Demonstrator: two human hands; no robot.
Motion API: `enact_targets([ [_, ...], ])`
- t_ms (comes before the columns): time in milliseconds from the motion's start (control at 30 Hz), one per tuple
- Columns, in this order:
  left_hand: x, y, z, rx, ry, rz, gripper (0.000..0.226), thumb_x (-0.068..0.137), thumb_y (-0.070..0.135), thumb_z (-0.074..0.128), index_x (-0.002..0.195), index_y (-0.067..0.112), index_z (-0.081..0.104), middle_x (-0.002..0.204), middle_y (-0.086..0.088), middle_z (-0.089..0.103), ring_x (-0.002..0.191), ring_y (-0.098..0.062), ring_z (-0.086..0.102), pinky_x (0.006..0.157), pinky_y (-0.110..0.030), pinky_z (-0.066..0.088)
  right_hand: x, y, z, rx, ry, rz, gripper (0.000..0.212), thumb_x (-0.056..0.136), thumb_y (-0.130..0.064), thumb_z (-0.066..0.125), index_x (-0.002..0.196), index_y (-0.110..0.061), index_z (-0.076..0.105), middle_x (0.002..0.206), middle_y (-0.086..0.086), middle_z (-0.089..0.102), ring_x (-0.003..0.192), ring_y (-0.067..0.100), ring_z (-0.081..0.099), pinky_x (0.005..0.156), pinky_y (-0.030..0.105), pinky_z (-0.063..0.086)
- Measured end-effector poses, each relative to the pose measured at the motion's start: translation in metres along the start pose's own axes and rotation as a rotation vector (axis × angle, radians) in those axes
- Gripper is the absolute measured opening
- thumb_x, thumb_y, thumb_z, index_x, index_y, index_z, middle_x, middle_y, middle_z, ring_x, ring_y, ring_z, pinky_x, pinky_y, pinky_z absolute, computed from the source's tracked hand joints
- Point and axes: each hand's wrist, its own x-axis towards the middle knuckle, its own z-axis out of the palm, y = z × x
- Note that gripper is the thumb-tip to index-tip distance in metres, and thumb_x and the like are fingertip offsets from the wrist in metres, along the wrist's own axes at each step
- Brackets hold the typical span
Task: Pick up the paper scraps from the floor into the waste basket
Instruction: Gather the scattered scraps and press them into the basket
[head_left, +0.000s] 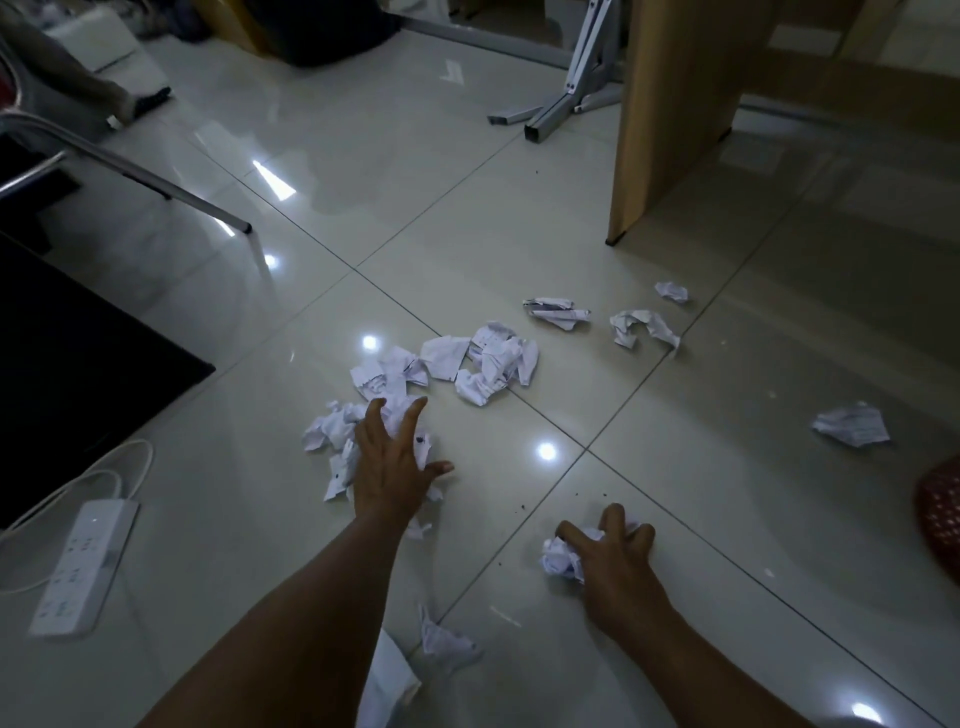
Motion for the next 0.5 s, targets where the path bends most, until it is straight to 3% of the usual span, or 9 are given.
enact_targets([
  [133,0.022,-0.007,0.001,0.138,-0.046,-0.083,0.12,0.056,0.079,0.065,0.151,0.042,0.0,0.158,-0.017,-0.013,0.143,-0.046,-0.002,0.106,-0.057,0.033,0.009,-0.002,-0.005,-0.054,-0.058,0.0,0.045,0.089,-0.014,0.044,0.125,-0.041,0.043,0.134,0.006,0.018,0.111,0.028,0.019,0.078,0.027,0.028],
  [233,0.036,-0.021,0.006,0.229,-0.033,-0.085,0.126,0.045,0.101,0.028,0.151,0.039,0.0,0.156,-0.025,-0.013,0.143,-0.048,-0.006,0.113,-0.065,0.009,0.013,-0.002,-0.005,-0.091,-0.067,-0.017,0.04,0.088,-0.02,0.043,0.122,-0.043,0.04,0.133,0.005,0.02,0.112,0.027,0.019,0.079,0.027,0.025],
  [300,0.04,-0.023,0.009,0.121,-0.078,-0.156,0.127,0.043,0.101,0.037,0.148,0.045,-0.007,0.156,-0.023,-0.018,0.144,-0.046,-0.007,0.113,-0.065,0.006,0.013,-0.002,-0.005,-0.077,-0.073,-0.017,0.041,0.088,-0.021,0.042,0.124,-0.043,0.041,0.134,0.006,0.019,0.111,0.027,0.018,0.079,0.027,0.026],
  [400,0.045,-0.021,0.014,0.038,-0.256,-0.23,0.135,0.038,0.095,0.052,0.137,0.053,-0.03,0.153,-0.016,-0.033,0.144,-0.043,-0.01,0.114,-0.062,0.012,0.014,-0.002,-0.004,-0.079,-0.061,-0.018,0.047,0.089,-0.02,0.042,0.129,-0.044,0.039,0.136,0.006,0.016,0.109,0.027,0.016,0.078,0.026,0.028],
  [500,0.055,-0.022,0.017,0.064,-0.284,-0.21,0.141,0.031,0.095,0.055,0.134,0.054,-0.033,0.152,-0.012,-0.035,0.142,-0.049,0.003,0.11,-0.062,0.019,0.015,-0.002,-0.002,-0.076,-0.058,-0.011,0.051,0.087,-0.017,0.042,0.13,-0.046,0.037,0.139,0.008,0.013,0.109,0.029,0.015,0.078,0.027,0.028],
])
